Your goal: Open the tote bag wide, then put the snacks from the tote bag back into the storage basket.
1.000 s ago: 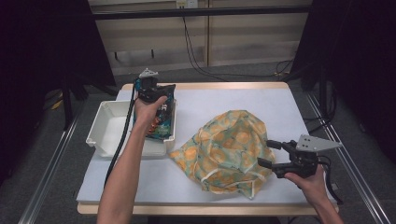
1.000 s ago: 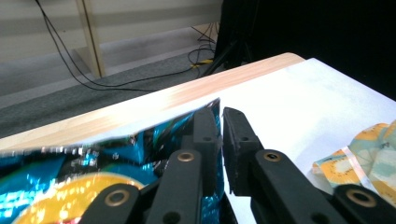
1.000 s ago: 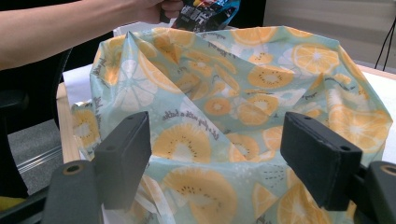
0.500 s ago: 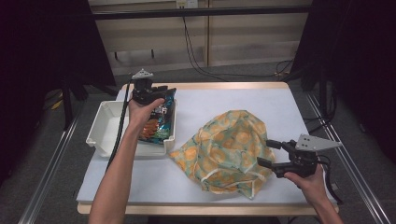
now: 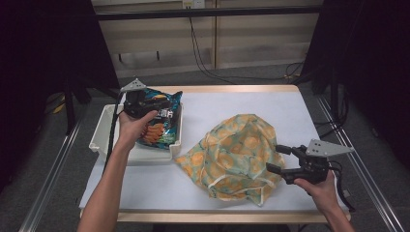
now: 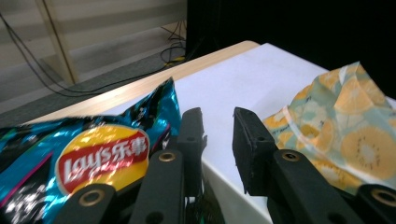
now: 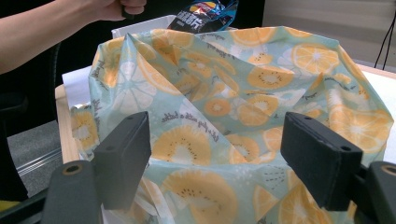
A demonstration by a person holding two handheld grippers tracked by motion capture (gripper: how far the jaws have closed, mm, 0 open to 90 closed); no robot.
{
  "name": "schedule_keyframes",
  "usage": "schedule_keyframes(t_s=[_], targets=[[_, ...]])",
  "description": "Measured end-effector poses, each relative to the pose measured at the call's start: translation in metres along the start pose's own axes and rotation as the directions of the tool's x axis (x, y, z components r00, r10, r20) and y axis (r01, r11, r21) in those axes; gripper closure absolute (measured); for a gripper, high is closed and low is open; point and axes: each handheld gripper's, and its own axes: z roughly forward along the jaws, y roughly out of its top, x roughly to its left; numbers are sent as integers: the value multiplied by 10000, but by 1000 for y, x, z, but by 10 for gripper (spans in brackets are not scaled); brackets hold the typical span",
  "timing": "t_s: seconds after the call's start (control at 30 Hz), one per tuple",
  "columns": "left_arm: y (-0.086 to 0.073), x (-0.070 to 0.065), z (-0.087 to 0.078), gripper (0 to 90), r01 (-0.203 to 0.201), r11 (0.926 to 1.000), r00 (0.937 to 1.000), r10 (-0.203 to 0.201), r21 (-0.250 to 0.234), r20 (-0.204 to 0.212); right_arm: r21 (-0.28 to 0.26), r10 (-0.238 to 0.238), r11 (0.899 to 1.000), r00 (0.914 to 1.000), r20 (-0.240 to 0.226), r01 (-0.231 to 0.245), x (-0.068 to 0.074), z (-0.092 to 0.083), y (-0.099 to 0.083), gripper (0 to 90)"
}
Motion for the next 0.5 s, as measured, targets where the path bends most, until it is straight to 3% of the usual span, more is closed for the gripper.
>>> schedule_keyframes(t_s=[0.33,0.5], targets=[[-22,-10,-22,757,-270,9990,9992,259,364,311,55,54,10000,10000,51,-54,-1,1,0,238],[-47,-13,-28,718,-428,9961,9986,403,775,335,42,26,10000,10000,16,-26,-1,2,-1,237]])
